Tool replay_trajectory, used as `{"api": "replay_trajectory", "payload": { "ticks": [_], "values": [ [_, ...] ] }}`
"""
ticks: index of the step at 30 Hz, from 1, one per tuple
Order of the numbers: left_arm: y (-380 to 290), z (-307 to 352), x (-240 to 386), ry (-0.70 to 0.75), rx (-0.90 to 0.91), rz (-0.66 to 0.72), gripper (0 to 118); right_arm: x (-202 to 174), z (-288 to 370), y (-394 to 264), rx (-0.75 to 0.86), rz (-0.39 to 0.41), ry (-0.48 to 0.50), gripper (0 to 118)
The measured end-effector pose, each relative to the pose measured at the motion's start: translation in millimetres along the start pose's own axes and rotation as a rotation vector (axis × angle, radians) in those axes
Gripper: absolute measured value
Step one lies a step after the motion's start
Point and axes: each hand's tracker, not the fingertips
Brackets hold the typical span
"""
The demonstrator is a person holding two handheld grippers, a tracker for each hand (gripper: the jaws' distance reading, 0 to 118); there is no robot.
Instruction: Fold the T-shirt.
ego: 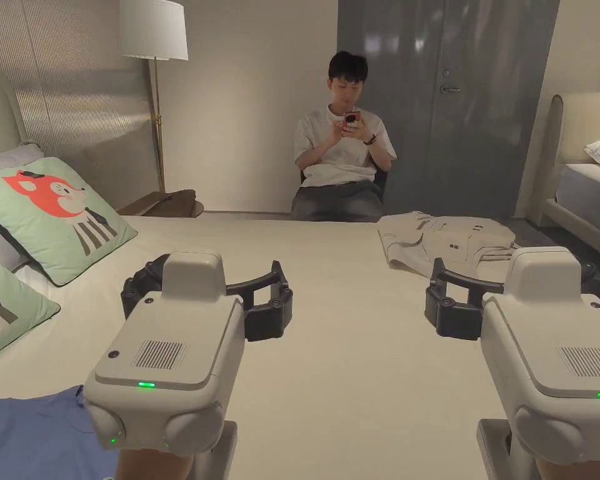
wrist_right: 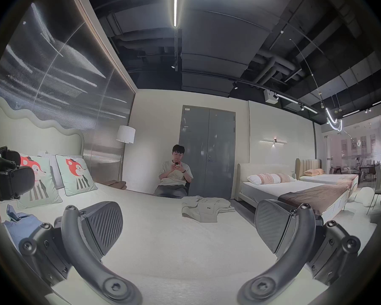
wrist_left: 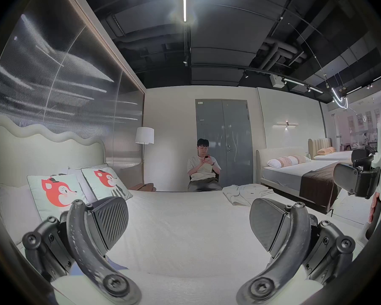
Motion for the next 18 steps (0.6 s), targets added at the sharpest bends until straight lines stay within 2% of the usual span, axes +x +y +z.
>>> {"api": "replay_trajectory", "payload": {
  "ticks": [18],
  "values": [
    [-0.4,0.5,-1.4,0.004,-0.004,0.007,111,1.1,1.6,0.5,0.003,-0.01,0.002,117]
  ]
}}
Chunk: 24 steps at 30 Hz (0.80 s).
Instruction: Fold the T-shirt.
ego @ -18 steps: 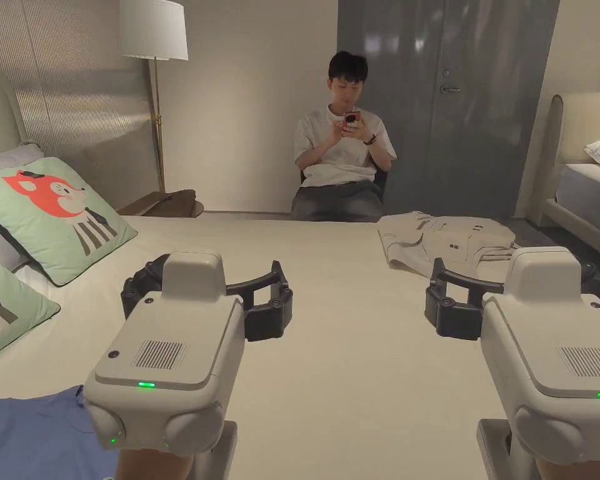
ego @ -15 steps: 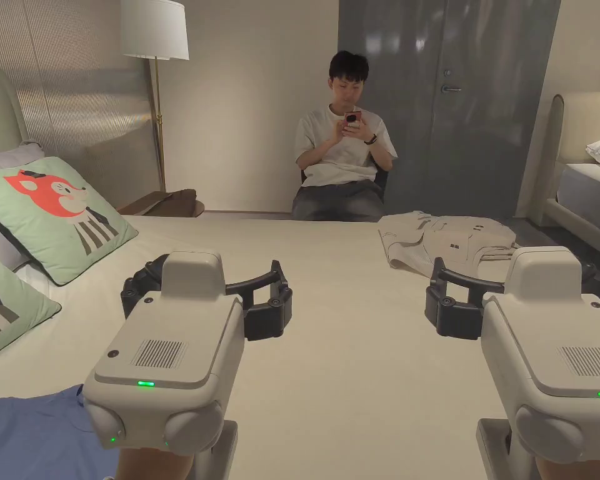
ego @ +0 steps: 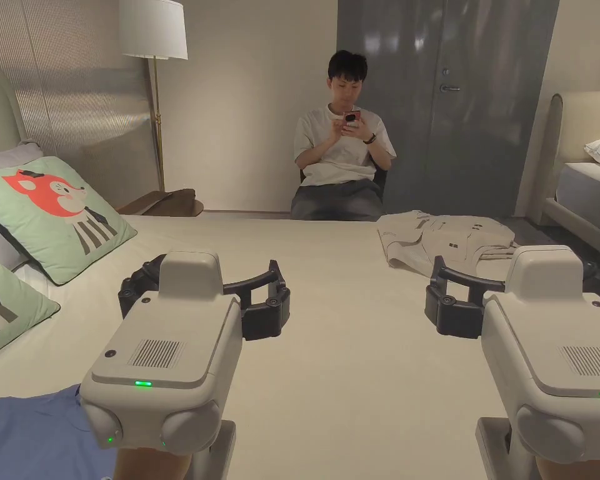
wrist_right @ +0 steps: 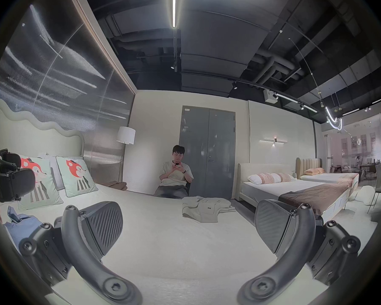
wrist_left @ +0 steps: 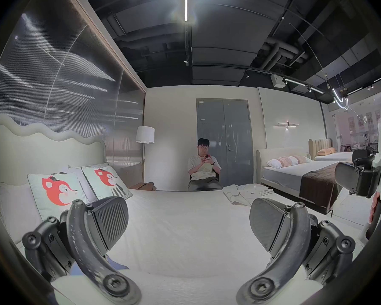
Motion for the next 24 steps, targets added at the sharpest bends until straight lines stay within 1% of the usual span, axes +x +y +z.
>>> {"api": "replay_trajectory", "payload": {
  "ticks": [24],
  "values": [
    [-2.6,0.9,-0.8,0.003,-0.006,-0.003,111,-2.0,0.5,-2.7,-0.009,-0.007,0.002,117]
  ]
}}
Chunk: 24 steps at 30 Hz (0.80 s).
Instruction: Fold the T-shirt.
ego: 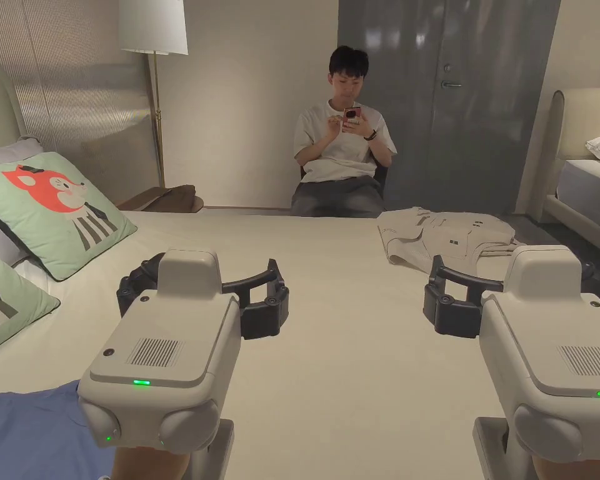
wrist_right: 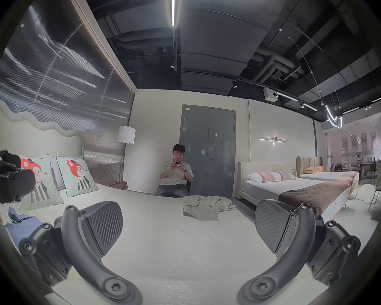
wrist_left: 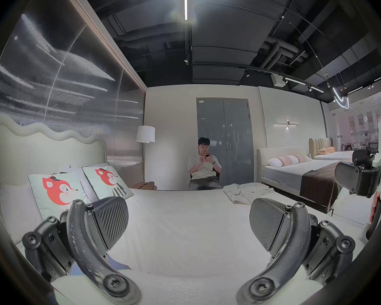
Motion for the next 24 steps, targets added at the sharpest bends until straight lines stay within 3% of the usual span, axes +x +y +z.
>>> {"api": "replay_trajectory", "payload": {
  "ticks": [24],
  "values": [
    [3.2,3.8,-1.1,0.012,0.011,0.008,111,-0.7,3.8,5.4,0.023,0.008,0.002,117]
  ]
}}
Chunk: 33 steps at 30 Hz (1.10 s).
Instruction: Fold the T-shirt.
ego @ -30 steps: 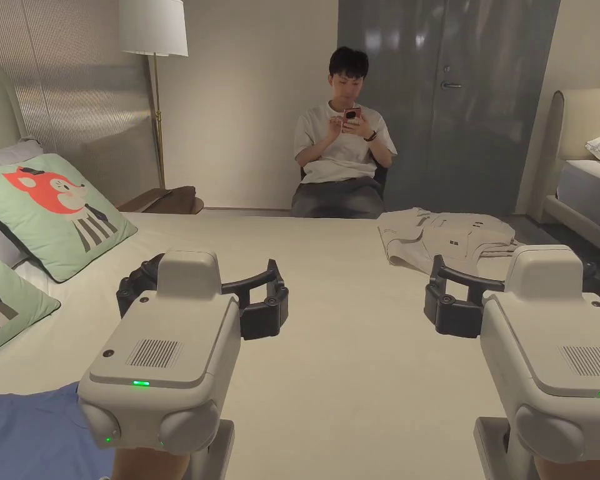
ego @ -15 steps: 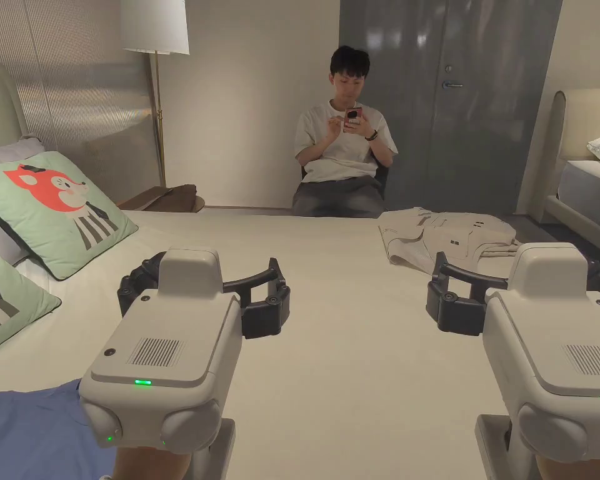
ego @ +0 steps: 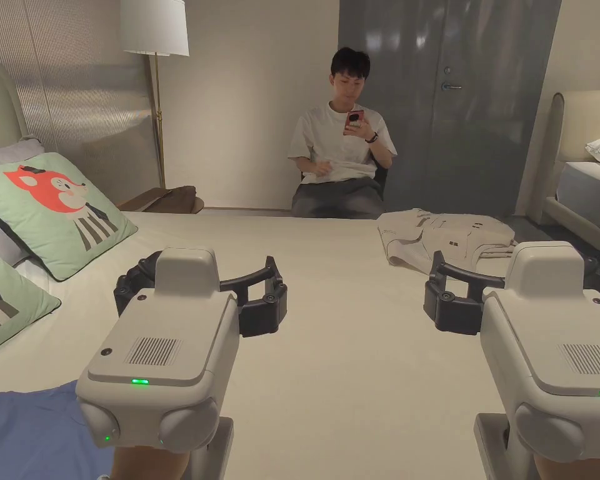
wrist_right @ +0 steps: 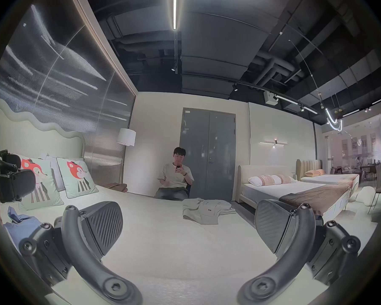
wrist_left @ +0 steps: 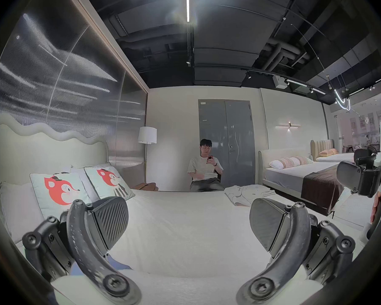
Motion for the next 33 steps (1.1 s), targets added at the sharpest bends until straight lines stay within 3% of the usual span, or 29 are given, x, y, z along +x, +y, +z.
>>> {"api": "replay_trajectory", "payload": {
  "ticks": [23,25,26,27,28,29,30,31,33],
  "values": [
    [3.0,3.0,-0.1,0.008,0.009,0.002,110,-0.8,2.4,0.4,0.005,0.012,-0.003,117],
    [3.6,3.1,0.1,0.006,0.004,0.0,108,-1.2,2.7,-0.2,-0.001,0.013,-0.002,117],
    [3.8,3.4,0.3,0.004,0.004,-0.003,101,-1.2,3.3,-0.6,0.0,0.011,-0.001,116],
    [3.6,4.6,0.4,-0.001,0.011,-0.005,69,-0.8,4.1,-0.7,0.0,0.006,0.008,108],
    [3.5,6.8,1.3,0.0,0.027,-0.013,38,-0.4,5.1,-0.4,0.002,0.0,0.024,90],
    [3.9,7.3,3.2,0.014,0.033,-0.025,7,-0.8,6.4,-0.1,0.007,-0.002,0.03,62],
    [4.6,6.1,5.0,0.034,0.03,-0.038,0,-2.7,7.5,0.1,0.013,0.011,0.013,18],
    [4.5,5.7,5.9,0.053,0.034,-0.041,0,-4.6,7.0,0.8,0.014,0.041,-0.023,1],
    [4.5,7.4,4.8,0.034,0.031,-0.033,0,-5.1,6.3,0.7,0.023,0.045,-0.044,0]
  ]
}}
